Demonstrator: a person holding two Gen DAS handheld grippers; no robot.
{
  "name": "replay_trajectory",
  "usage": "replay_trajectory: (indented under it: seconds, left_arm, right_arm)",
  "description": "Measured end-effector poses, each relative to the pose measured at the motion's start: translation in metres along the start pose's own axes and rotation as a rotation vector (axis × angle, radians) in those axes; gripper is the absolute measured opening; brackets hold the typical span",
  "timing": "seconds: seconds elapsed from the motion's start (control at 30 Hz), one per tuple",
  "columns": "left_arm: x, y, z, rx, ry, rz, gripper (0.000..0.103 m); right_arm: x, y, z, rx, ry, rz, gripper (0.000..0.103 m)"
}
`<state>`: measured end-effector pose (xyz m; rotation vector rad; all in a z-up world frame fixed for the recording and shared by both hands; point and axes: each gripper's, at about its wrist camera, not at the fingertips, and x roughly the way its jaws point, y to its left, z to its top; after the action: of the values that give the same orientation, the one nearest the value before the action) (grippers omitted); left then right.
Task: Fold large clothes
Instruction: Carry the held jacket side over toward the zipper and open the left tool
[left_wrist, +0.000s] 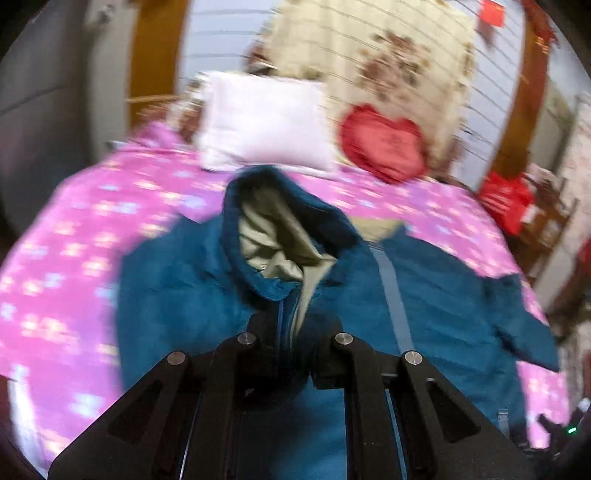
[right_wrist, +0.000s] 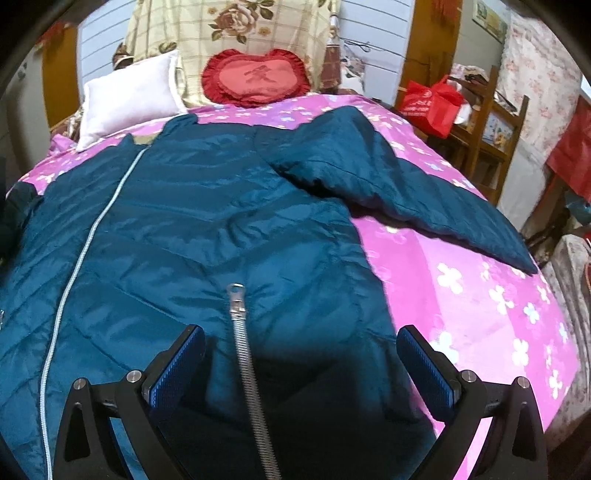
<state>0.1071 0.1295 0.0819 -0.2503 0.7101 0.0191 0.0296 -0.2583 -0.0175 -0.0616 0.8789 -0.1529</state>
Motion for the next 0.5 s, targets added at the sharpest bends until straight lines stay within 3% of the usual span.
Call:
replay_trajectory:
  seconds: [0.13, 0.27, 0.4, 0.5]
  left_arm:
    - [0.037, -0.088, -0.010, 0.013, 0.073, -0.222, 0.010]
    - [0.059, -0.169, -0.019, 0.099, 0.135, -0.377, 0.010]
    - [0.081, -0.223, -0.030, 0.178, 0.168, -0.430, 0.010]
    - [0.105, -0.229, -0.041, 0.155, 0.213, -0.439, 0.010]
  right_arm:
    - [0.004, -0.009, -0.002, 0.011, 0.029, -0.029, 0.103]
    - [0.012, -0.011, -0.005, 0.010, 0.069, -0.019, 0.103]
    - [0.012, -0.013, -0.006, 0.012, 0.077, 0.007, 0.103]
    - [0.013, -0.017, -0.006, 0.030, 0.092, 0.037, 0.103]
